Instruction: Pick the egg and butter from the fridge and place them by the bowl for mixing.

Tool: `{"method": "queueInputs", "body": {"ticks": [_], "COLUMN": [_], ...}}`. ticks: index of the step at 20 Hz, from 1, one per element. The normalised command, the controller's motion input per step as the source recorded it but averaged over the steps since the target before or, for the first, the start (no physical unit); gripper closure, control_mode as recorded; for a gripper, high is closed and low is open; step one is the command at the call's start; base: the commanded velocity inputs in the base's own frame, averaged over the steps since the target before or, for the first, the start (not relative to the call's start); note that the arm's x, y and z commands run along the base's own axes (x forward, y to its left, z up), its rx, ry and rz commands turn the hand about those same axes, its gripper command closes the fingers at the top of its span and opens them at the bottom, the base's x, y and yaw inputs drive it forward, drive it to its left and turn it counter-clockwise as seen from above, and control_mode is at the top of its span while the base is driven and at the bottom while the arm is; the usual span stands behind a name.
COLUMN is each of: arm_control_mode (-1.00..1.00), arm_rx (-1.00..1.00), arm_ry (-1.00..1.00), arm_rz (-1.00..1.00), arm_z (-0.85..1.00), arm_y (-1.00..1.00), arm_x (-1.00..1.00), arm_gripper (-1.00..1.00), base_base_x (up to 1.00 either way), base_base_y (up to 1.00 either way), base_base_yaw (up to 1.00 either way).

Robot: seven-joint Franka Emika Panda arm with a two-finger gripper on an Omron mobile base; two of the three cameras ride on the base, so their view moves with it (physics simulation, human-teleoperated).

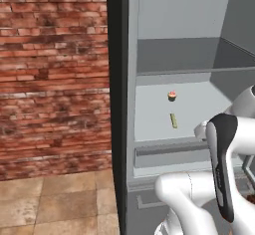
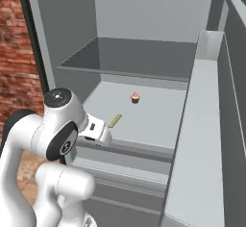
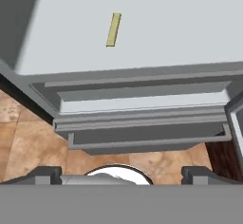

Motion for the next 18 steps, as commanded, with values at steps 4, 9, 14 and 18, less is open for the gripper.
{"method": "queueInputs", "body": {"ticks": [4,9,14,18], "arm_control_mode": [1.00,1.00,1.00,1.00], "arm_rx": [0.00,0.00,0.00,0.00], "arm_ry": [0.00,0.00,0.00,0.00], "arm_rz": [0.00,0.00,0.00,0.00], "arm_z": [0.00,0.00,0.00,0.00], "arm_y": [0.00,0.00,0.00,0.00], "arm_x": [0.00,0.00,0.00,0.00], "arm_gripper": [-1.00,-1.00,-1.00,-1.00], "base_base_x": [0.13,0.00,0.00,0.00], "base_base_y": [0.00,0.00,0.00,0.00], "base_base_yaw": [0.26,0.00,-0.18,-0.34]}}
